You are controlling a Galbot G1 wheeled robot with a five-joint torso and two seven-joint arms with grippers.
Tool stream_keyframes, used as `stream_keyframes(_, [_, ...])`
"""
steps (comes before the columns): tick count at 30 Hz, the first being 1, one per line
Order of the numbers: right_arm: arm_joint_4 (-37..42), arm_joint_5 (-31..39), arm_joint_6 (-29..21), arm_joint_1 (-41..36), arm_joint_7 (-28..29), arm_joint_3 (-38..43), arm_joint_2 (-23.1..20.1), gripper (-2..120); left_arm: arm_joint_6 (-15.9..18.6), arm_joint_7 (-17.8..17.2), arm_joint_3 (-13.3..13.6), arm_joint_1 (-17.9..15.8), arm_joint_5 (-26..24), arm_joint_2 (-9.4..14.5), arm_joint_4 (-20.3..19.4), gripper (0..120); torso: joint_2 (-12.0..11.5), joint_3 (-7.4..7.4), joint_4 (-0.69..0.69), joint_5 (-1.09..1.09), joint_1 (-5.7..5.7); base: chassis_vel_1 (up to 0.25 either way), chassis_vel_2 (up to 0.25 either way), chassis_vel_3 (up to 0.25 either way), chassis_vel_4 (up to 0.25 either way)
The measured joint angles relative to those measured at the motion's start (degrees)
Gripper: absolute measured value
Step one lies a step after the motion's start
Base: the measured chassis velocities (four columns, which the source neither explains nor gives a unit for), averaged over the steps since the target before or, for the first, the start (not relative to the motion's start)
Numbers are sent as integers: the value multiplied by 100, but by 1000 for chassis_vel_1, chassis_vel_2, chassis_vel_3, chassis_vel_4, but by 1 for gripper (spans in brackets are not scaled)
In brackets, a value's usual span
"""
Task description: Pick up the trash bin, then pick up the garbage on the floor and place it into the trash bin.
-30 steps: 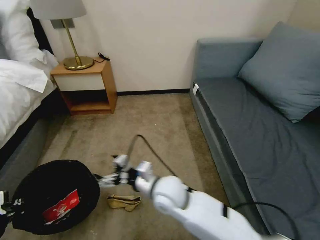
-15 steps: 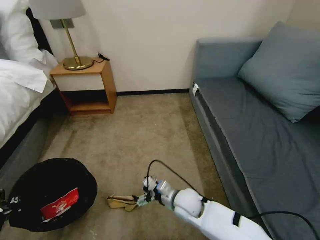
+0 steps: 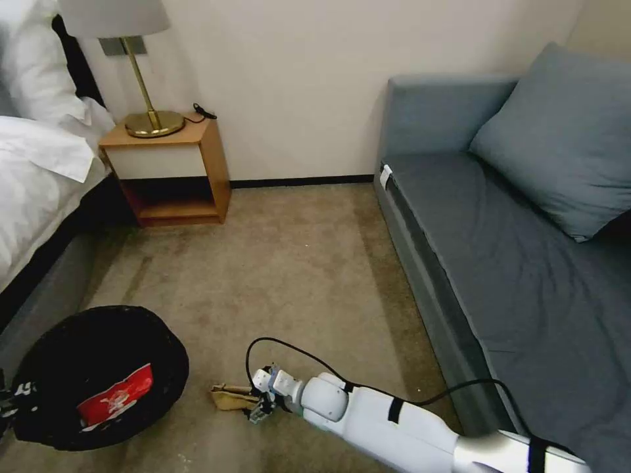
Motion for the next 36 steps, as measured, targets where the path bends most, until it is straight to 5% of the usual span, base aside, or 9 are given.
stream_keyframes(11, [-916,-47,185,146,-361,-33,401,100,0,-10,24,2,-1,-41,-32,3,0,0,0,0,0,0,0,0,0])
stream_keyframes(36, [-1048,-39,448,120,-570,-40,461,11,0,-27,118,12,12,-100,-72,3,0,0,0,1,0,0,0,0,0])
